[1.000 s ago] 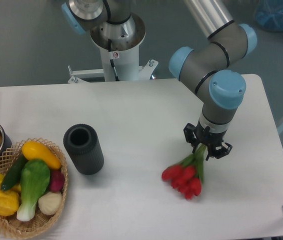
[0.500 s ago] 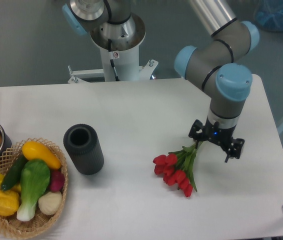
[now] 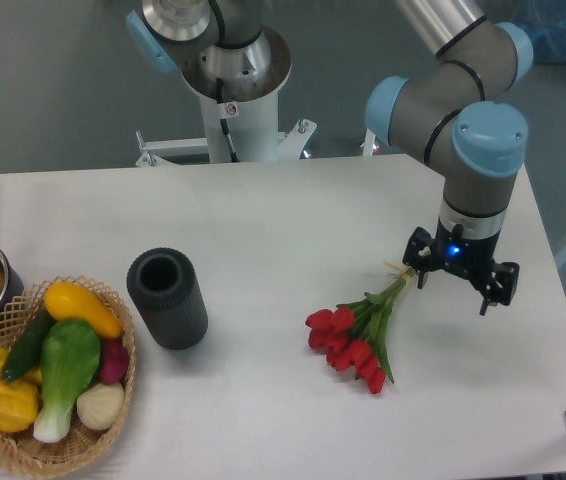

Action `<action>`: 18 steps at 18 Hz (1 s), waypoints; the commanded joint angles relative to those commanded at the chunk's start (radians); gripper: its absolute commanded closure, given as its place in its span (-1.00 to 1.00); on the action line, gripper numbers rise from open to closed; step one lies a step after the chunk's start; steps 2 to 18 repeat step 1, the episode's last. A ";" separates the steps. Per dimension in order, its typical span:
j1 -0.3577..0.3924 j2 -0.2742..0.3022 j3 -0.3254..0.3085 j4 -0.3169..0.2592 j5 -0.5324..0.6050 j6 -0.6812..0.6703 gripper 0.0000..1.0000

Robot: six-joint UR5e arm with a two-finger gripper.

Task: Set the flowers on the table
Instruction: 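Raise the open gripper away from the tulips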

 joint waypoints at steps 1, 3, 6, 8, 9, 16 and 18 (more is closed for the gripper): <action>0.000 0.000 -0.002 0.000 0.002 0.000 -1.00; 0.000 0.000 -0.002 0.000 0.002 0.000 -1.00; 0.000 0.000 -0.002 0.000 0.002 0.000 -1.00; 0.000 0.000 -0.002 0.000 0.002 0.000 -1.00; 0.000 0.000 -0.002 0.000 0.002 0.000 -1.00; 0.000 0.000 -0.002 0.000 0.002 0.000 -1.00; 0.000 0.000 -0.002 0.000 0.002 0.000 -1.00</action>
